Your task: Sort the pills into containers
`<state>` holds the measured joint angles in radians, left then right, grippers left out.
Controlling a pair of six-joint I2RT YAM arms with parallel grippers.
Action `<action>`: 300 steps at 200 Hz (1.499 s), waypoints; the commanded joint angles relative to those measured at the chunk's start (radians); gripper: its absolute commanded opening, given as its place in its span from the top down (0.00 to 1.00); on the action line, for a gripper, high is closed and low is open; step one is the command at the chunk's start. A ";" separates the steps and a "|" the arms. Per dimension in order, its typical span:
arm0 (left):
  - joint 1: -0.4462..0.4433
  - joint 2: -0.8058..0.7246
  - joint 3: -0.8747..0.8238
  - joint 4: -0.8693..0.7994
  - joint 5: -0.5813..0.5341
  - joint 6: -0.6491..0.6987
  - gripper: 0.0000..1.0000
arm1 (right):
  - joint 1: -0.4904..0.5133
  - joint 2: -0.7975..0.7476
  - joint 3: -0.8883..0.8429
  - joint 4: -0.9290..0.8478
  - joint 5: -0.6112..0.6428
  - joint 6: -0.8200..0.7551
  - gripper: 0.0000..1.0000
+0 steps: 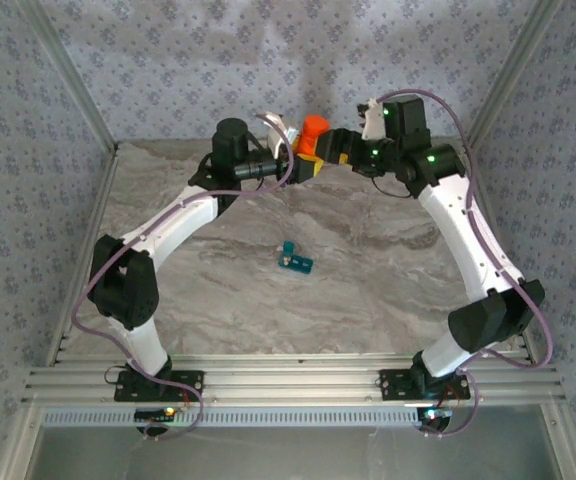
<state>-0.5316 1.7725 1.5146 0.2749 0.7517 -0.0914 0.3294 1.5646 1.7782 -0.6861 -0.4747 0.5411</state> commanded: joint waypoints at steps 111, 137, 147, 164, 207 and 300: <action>0.005 -0.018 0.100 0.118 0.175 -0.132 1.00 | -0.112 -0.044 0.025 0.286 -0.223 -0.116 0.13; 0.004 -0.012 0.109 0.118 0.186 -0.143 1.00 | -0.088 -0.014 0.068 0.287 -0.234 -0.133 0.13; 0.002 -0.010 0.110 0.119 0.188 -0.146 1.00 | -0.081 0.000 0.084 0.279 -0.235 -0.138 0.13; 0.003 -0.008 0.112 0.115 0.192 -0.148 1.00 | -0.071 0.018 0.103 0.274 -0.238 -0.142 0.14; 0.002 -0.003 0.114 0.107 0.195 -0.154 1.00 | -0.051 0.035 0.130 0.279 -0.246 -0.148 0.14; 0.000 0.016 0.133 0.088 0.220 -0.160 1.00 | -0.039 0.070 0.194 0.263 -0.295 -0.144 0.17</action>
<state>-0.5255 1.7763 1.5978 0.3412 0.9325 -0.2455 0.2806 1.6127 1.9209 -0.4290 -0.7254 0.4099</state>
